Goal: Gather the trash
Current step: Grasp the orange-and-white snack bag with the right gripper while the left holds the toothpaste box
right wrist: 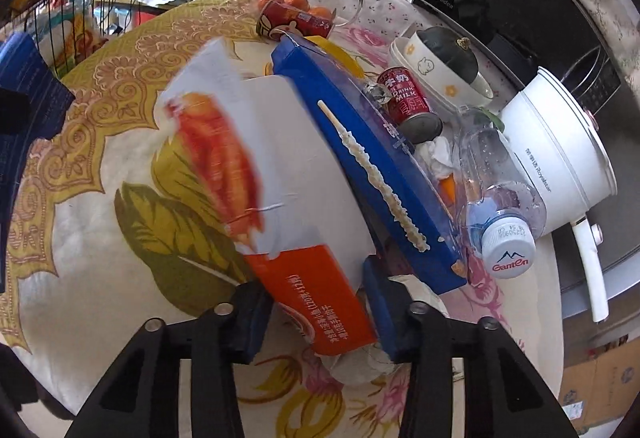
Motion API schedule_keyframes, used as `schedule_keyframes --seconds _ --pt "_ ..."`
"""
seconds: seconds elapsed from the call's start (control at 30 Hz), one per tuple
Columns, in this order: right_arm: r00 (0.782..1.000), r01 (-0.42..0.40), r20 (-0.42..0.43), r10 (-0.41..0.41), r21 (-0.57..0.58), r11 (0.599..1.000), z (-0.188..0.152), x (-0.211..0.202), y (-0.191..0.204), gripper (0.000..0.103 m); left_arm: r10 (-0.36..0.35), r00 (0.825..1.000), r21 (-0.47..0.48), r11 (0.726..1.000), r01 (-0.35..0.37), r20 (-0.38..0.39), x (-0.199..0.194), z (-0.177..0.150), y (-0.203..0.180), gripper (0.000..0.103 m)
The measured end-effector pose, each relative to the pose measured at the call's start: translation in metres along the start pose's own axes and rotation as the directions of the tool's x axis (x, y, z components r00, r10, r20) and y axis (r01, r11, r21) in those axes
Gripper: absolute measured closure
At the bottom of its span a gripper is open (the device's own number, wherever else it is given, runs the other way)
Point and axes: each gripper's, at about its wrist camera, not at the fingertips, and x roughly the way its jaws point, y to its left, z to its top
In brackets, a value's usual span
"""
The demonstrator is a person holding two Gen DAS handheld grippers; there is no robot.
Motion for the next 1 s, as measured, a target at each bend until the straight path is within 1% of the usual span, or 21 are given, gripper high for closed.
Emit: schedule_keyframes --seconds 0.1,0.2,0.3,0.37,0.57,0.63,0.7,0.8,0.87,1.0 --pt "0.996 -0.088 0.026 0.086 0.076 0.993 0.001 -0.015 -0.010 0.069 -0.009 1.000 -0.001 1.000 0.009 0.005 -0.001 0.000 -0.002 0.049" --pt "0.981 -0.194 0.058 0.187 0.151 0.969 0.001 -0.029 -0.022 0.071 -0.025 1.000 0.004 1.000 0.025 0.009 -0.003 -0.001 -0.007 0.049" --pt "0.957 -0.290 0.096 0.275 0.214 0.933 -0.003 -0.044 -0.032 0.071 -0.039 0.999 0.015 0.999 0.039 0.014 -0.004 -0.002 -0.014 0.049" --pt "0.940 -0.339 0.122 0.318 0.250 0.907 -0.007 -0.053 -0.039 0.071 -0.045 0.999 0.021 0.999 0.045 0.018 -0.005 -0.003 -0.020 0.049" --pt "0.892 -0.451 0.189 0.411 0.317 0.834 -0.017 -0.076 -0.060 0.071 -0.071 0.997 0.037 0.997 0.070 0.024 -0.005 -0.005 -0.040 0.049" --pt "0.891 -0.454 0.197 0.410 0.321 0.831 -0.021 -0.087 -0.065 0.071 -0.079 0.997 0.051 0.996 0.077 0.027 -0.004 -0.005 -0.049 0.050" --pt "0.896 -0.443 0.200 0.397 0.323 0.836 -0.026 -0.094 -0.070 0.071 -0.082 0.996 0.068 0.994 0.080 0.025 -0.003 -0.007 -0.058 0.051" --pt "0.905 -0.422 0.201 0.374 0.328 0.845 -0.033 -0.104 -0.080 0.071 -0.086 0.996 0.090 0.992 0.084 0.016 0.001 -0.009 -0.072 0.052" --pt "0.913 -0.406 0.196 0.359 0.337 0.849 -0.040 -0.108 -0.088 0.071 -0.095 0.995 0.109 0.990 0.094 0.007 0.005 -0.010 -0.083 0.055" --pt "0.931 -0.362 0.176 0.318 0.372 0.855 -0.059 -0.117 -0.110 0.071 -0.093 0.996 0.182 0.979 0.091 0.002 0.013 -0.012 -0.108 0.056"
